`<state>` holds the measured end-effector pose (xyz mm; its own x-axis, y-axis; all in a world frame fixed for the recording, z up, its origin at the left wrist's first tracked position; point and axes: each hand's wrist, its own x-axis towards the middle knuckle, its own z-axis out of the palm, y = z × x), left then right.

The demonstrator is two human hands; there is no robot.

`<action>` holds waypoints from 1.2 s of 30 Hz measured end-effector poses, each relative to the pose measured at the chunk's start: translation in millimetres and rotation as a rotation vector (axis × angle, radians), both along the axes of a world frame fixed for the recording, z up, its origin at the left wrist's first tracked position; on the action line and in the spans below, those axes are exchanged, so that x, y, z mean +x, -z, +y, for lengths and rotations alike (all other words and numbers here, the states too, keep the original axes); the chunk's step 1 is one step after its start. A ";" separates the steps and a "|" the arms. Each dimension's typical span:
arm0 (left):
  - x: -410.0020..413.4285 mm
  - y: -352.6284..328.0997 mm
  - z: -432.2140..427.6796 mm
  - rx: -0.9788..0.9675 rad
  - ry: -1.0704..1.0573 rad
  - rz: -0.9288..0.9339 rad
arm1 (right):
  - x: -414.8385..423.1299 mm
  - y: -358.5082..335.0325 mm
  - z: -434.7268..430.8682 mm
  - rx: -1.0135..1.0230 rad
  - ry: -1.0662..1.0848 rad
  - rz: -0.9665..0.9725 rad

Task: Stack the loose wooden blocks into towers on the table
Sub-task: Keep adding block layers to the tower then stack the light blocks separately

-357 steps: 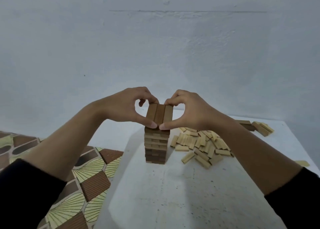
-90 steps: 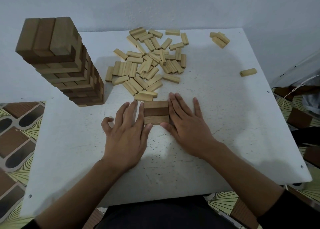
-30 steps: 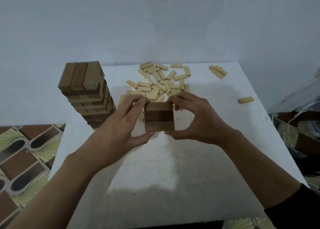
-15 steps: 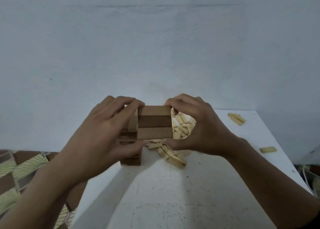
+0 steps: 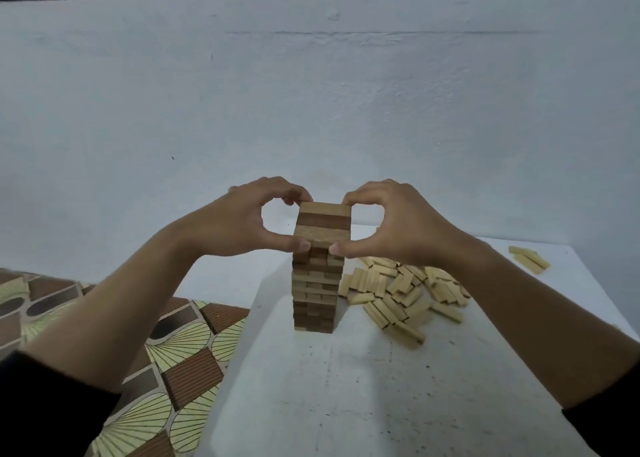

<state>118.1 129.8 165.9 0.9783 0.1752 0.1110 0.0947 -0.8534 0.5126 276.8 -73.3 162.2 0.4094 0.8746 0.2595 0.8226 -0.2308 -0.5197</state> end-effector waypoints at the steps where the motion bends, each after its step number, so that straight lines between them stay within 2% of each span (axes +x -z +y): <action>1: 0.8 1.8 1.7 -0.017 -0.003 0.006 | 0.5 1.2 1.7 -0.010 -0.002 0.012; 9: 7.7 14.1 8.8 -0.107 -0.057 0.043 | 5.6 9.2 7.5 -0.077 -0.002 0.078; 36: 10.7 26.7 12.5 -0.137 -0.031 0.038 | 10.3 18.9 6.9 -0.076 -0.006 0.075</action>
<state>128.8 142.3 139.3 0.9752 0.2163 0.0471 0.1413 -0.7722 0.6194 287.1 -66.3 143.2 0.4201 0.8931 0.1611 0.7836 -0.2674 -0.5608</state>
